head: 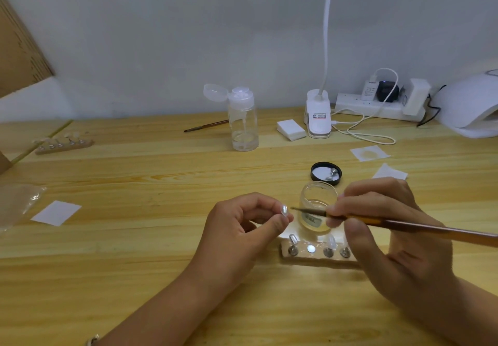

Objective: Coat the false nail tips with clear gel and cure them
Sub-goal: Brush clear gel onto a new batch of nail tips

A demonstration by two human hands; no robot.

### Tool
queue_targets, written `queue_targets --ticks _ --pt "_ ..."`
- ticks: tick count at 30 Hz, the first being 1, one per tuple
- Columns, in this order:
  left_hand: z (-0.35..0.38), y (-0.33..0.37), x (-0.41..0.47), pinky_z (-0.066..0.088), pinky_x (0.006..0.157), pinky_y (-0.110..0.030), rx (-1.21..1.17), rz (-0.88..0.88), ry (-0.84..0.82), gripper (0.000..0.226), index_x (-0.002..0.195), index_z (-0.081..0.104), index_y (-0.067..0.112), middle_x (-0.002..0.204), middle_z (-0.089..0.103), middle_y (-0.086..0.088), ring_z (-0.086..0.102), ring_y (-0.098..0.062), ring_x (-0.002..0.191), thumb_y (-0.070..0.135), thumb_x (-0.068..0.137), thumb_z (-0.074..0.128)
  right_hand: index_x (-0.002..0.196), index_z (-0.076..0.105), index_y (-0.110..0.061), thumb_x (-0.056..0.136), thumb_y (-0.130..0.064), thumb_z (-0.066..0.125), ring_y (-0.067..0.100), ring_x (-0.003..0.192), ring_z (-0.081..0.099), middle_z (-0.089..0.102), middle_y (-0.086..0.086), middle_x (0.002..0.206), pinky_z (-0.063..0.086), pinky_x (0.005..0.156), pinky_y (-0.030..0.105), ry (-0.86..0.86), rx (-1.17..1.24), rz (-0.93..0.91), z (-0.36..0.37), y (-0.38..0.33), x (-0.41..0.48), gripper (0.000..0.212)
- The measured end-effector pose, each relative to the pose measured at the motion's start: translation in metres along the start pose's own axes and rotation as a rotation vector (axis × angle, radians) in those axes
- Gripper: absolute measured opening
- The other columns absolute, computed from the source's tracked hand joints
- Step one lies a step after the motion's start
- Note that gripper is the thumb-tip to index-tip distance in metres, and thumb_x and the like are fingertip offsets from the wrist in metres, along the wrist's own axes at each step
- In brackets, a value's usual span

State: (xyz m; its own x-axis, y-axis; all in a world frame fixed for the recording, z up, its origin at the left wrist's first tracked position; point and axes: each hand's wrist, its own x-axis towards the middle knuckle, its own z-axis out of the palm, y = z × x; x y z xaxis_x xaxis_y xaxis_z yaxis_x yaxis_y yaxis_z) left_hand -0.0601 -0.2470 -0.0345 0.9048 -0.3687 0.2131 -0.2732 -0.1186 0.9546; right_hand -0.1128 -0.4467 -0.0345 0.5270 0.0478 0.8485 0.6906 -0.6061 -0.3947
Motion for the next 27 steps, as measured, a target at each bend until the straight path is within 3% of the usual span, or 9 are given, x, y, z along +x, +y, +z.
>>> queue_targets --ticks 2,4,7,10,16,20,22,24,27 --pt "0.000 0.002 0.000 0.054 0.080 -0.051 -0.029 -0.016 -0.007 0.004 0.085 0.073 0.028 0.087 0.078 0.006 0.072 -0.013 0.084 0.027 0.082 0.074 0.096 0.067 -0.018 0.099 -0.034 0.050 0.008 0.098 0.059 0.069 -0.014 0.092 0.045 0.079 0.042 -0.008 -0.034 0.012 0.001 0.001 0.002 0.023" --pt "0.001 0.003 0.000 0.052 0.082 -0.056 -0.056 -0.025 -0.001 0.005 0.086 0.073 0.026 0.086 0.078 0.004 0.070 -0.014 0.080 0.027 0.081 0.075 0.097 0.067 -0.018 0.100 -0.037 0.048 0.006 0.099 0.059 0.068 -0.016 0.093 0.046 0.079 0.042 -0.026 -0.040 0.014 0.003 0.001 0.002 0.027" --pt "0.000 0.002 0.001 0.053 0.073 -0.041 -0.062 -0.041 0.008 0.009 0.085 0.073 0.026 0.081 0.078 0.001 0.066 -0.016 0.075 0.030 0.077 0.076 0.095 0.069 -0.017 0.100 -0.038 0.049 0.010 0.095 0.060 0.069 -0.006 0.088 0.047 0.074 0.047 -0.044 0.021 0.021 0.003 0.000 0.000 0.030" --pt "-0.001 0.000 0.000 0.050 0.071 -0.022 -0.073 -0.050 -0.002 0.009 0.085 0.073 0.025 0.081 0.078 0.003 0.069 -0.007 0.075 0.018 0.083 0.077 0.095 0.068 -0.017 0.100 -0.038 0.049 0.014 0.094 0.061 0.070 -0.001 0.085 0.049 0.072 0.048 -0.029 0.084 0.036 0.002 -0.001 -0.001 0.028" --pt "0.000 0.001 0.000 0.056 0.080 -0.033 -0.070 -0.049 -0.014 0.005 0.086 0.073 0.024 0.086 0.078 0.002 0.071 -0.009 0.078 0.023 0.083 0.076 0.095 0.068 -0.016 0.101 -0.037 0.047 0.009 0.098 0.060 0.067 -0.010 0.095 0.047 0.078 0.044 -0.018 -0.024 0.042 0.003 0.001 0.001 0.030" --pt "-0.001 0.002 0.000 0.052 0.073 -0.023 -0.085 -0.037 0.005 0.014 0.085 0.074 0.028 0.080 0.077 0.001 0.070 -0.011 0.074 0.035 0.073 0.076 0.097 0.067 -0.021 0.101 -0.038 0.047 0.007 0.096 0.060 0.068 -0.011 0.090 0.048 0.075 0.047 -0.036 0.046 0.014 0.004 -0.003 -0.001 0.026" --pt "0.000 0.003 0.000 0.053 0.075 -0.024 -0.090 -0.033 0.008 0.015 0.084 0.074 0.027 0.080 0.078 0.001 0.072 -0.017 0.077 0.035 0.071 0.075 0.098 0.066 -0.021 0.101 -0.036 0.048 0.011 0.096 0.061 0.069 -0.006 0.089 0.048 0.074 0.050 -0.017 0.072 0.011 0.003 -0.004 0.000 0.023" --pt "-0.001 0.006 -0.001 0.054 0.081 -0.034 -0.097 -0.018 -0.002 0.014 0.085 0.074 0.024 0.084 0.078 0.001 0.073 -0.022 0.085 0.032 0.074 0.078 0.098 0.065 -0.019 0.098 -0.027 0.051 0.019 0.095 0.063 0.069 -0.003 0.088 0.047 0.076 0.053 0.020 0.073 0.032 0.000 -0.001 0.001 0.016" --pt "0.000 0.012 -0.004 0.052 0.078 -0.027 -0.049 0.062 -0.032 0.009 0.084 0.076 0.024 0.093 0.077 0.006 0.070 -0.010 0.092 0.028 0.077 0.080 0.096 0.064 -0.021 0.096 -0.018 0.050 0.029 0.091 0.065 0.068 0.000 0.085 0.048 0.080 0.050 0.088 0.079 0.127 -0.004 0.005 0.005 0.014"
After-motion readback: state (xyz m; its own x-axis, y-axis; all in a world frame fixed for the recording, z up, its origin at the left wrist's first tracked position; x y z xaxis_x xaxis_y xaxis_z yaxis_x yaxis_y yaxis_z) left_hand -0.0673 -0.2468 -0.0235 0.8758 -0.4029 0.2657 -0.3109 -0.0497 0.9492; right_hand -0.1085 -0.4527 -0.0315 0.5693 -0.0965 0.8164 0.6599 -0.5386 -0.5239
